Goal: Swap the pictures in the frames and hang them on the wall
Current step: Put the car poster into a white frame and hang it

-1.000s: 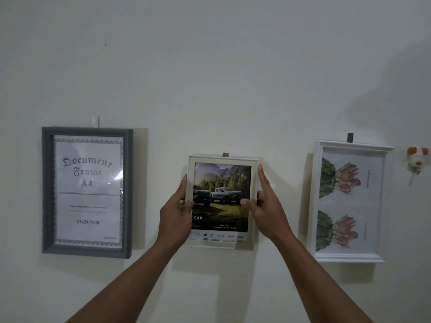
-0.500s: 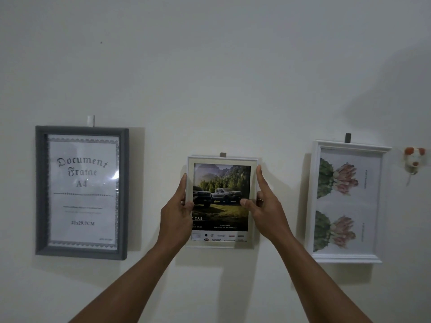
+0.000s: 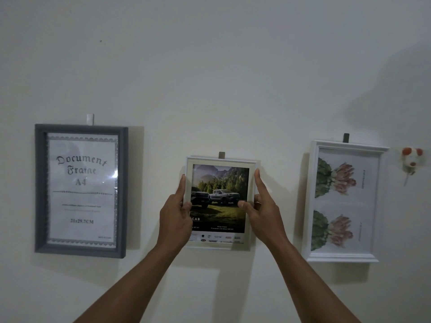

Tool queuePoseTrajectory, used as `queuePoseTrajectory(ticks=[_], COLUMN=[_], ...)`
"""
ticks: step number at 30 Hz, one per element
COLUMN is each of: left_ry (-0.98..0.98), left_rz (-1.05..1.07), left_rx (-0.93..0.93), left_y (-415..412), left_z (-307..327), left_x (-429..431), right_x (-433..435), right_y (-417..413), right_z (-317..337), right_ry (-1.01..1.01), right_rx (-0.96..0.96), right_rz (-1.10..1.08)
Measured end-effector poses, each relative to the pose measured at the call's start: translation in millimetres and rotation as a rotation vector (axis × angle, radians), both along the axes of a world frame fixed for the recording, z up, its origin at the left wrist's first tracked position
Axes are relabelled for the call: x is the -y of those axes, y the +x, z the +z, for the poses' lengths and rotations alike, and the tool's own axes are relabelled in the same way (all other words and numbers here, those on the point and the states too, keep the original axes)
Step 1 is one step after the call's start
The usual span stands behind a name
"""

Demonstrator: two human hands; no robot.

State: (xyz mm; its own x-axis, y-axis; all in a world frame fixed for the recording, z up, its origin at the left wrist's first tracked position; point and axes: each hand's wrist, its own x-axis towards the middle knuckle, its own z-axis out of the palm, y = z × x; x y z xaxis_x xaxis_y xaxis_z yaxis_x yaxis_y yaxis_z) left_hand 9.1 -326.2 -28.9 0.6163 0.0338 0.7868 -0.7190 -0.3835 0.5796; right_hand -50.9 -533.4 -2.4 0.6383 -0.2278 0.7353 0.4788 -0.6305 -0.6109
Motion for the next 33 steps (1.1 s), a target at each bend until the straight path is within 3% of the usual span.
queuePoseTrajectory(ticks=[33], left_ry=[-0.069], left_rz=[-0.015], left_rx=[-0.029], left_y=[-10.1], left_z=[-3.0], left_x=[1.4], right_x=[-4.3], right_y=[5.1], right_z=[-14.0], right_ry=[0.047], right_rx=[0.05], right_rz=[0.022])
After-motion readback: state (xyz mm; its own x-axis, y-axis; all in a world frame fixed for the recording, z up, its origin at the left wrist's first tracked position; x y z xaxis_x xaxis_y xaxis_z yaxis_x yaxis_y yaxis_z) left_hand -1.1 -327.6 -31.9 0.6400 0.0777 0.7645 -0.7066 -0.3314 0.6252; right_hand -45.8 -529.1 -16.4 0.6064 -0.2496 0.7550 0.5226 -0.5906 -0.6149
